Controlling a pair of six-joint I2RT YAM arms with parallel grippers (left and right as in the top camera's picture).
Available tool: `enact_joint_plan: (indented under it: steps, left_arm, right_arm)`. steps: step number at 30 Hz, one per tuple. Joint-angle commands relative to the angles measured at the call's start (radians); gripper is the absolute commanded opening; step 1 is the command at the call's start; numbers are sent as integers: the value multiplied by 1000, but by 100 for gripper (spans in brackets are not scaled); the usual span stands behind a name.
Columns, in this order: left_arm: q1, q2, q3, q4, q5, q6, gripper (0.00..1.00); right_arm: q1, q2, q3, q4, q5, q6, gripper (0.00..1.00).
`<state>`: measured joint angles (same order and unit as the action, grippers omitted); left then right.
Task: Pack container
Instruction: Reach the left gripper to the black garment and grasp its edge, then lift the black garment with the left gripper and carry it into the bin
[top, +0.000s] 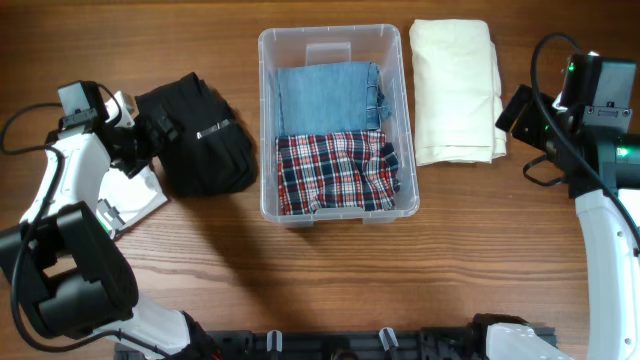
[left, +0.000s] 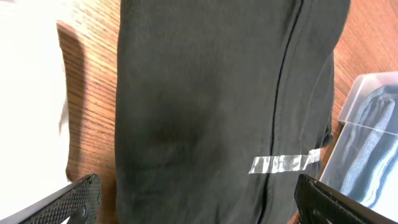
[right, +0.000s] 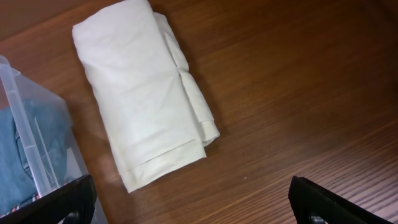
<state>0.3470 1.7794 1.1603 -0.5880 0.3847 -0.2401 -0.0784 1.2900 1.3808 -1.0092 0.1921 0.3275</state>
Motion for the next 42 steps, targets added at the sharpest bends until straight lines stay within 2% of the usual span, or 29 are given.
enact_joint_plan:
  steps: [1, 4, 11, 30, 32, 35, 37, 40, 42]
  left_arm:
    - [-6, -16, -11, 16, 11, 22, 100]
    - [-18, -13, -17, 38, 3, 13, 100]
    - [-71, 25, -18, 60, -129, -66, 100]
    - [-77, 179, -18, 81, -143, -94, 100]
    - [-76, 182, -18, 80, -139, -94, 95]
    - [-76, 177, -18, 80, -131, -94, 82]
    - [-76, 173, -18, 80, -131, -93, 62]
    - [-76, 168, -17, 80, -131, -94, 43]
    - [-76, 161, -13, 80, -128, -93, 26]
  right_arm:
    - [-2, -4, 6, 2, 10, -13, 100]
    - [-2, -4, 6, 2, 10, -13, 100]
    - [-2, -4, 6, 2, 10, -13, 100]
    - [-2, -4, 6, 2, 10, -13, 100]
    - [-2, -4, 6, 2, 10, -13, 100]
    - [-2, -4, 6, 2, 10, -13, 100]
    - [-2, -4, 6, 2, 10, -13, 100]
    - [-2, -4, 6, 2, 10, -13, 100]
    - [-2, -4, 6, 2, 10, -13, 100]
